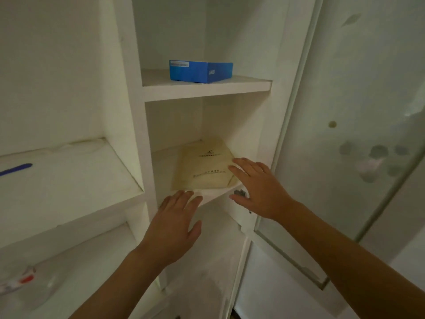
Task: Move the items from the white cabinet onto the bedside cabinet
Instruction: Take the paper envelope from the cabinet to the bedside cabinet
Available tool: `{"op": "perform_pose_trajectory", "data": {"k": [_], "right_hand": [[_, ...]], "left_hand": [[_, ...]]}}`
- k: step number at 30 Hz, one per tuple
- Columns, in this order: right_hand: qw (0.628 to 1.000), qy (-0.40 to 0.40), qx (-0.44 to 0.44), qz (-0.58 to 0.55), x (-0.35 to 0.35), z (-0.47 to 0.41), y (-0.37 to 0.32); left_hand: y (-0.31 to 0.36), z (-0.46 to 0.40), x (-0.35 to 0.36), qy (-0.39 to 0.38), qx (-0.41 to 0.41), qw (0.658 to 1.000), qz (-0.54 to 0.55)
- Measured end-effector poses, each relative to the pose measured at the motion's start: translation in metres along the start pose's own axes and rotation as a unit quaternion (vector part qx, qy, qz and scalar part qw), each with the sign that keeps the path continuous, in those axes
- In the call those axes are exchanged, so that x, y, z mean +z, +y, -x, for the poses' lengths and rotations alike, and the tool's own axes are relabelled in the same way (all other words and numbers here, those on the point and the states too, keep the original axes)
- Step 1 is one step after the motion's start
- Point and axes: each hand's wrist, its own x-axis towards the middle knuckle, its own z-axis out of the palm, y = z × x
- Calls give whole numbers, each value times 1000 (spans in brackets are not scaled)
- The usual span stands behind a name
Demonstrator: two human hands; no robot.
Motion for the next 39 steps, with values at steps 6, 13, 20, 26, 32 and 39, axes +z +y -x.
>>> {"op": "perform_pose_trajectory", "data": {"k": [6,13,20,26,32,39], "right_hand": [[994,-82,-42,-53,42,-44,30],[977,-139,-61,-147,81,-64,48],[969,-105,-47,-220,90,-70,47],[966,-78,-42,-245,90,-46,41],[961,-66,-14,-267,82,-9,20],[939,-49,53,-336,64,-7,8]], "left_hand": [[-2,-34,11,12,-45,999,-6],[-13,-71,27,-2,-87,996,-17],[-18,-74,31,6,-89,996,-21],[-16,-71,31,7,-59,998,-28],[-11,-61,32,27,-45,998,23],[-2,-53,34,42,-63,996,48]]}}
